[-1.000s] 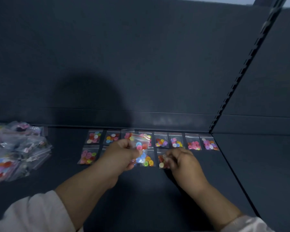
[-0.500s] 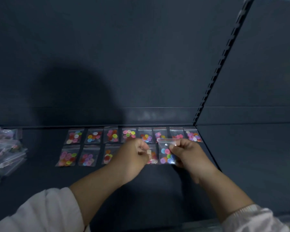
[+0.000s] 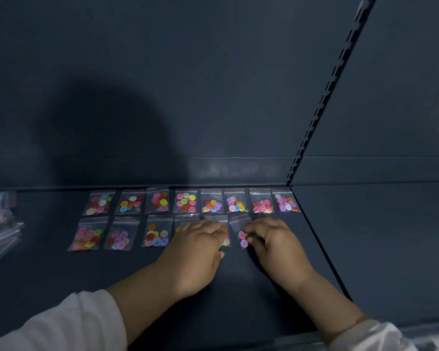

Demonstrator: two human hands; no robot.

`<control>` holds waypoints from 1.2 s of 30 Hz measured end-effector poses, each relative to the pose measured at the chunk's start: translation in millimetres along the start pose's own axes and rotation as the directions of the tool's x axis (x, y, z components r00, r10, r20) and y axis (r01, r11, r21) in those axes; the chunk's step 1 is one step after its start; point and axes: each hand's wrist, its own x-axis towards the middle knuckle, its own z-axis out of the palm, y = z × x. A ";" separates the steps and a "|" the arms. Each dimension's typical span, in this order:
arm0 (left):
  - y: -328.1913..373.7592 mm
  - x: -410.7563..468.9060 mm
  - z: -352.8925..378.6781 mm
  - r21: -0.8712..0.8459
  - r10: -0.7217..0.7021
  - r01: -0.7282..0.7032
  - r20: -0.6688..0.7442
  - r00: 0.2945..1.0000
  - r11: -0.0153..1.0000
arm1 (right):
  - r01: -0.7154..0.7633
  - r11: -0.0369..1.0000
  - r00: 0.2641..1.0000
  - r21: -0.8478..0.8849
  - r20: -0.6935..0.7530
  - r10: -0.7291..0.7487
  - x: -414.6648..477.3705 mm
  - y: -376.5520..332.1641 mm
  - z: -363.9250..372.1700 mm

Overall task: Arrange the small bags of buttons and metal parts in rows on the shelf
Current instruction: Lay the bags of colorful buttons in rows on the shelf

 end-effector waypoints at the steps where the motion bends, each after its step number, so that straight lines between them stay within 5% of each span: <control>1: -0.9 0.3 1.5 0.010 0.000 0.000 0.017 1.000 1.000 | 0.022 1.000 1.000 -0.009 -0.003 -0.022 0.0 1.7 2.8; 23: -7.9 -1.8 1.3 0.030 0.026 -0.025 -0.022 0.999 0.999 | -0.017 0.999 0.996 -0.035 -0.084 0.014 6.7 -13.5 1.3; 36: -91.9 -58.5 -61.0 0.091 -0.218 0.245 -0.233 0.948 0.965 | 0.322 0.947 0.946 -0.009 -0.017 -0.322 66.6 -127.6 20.7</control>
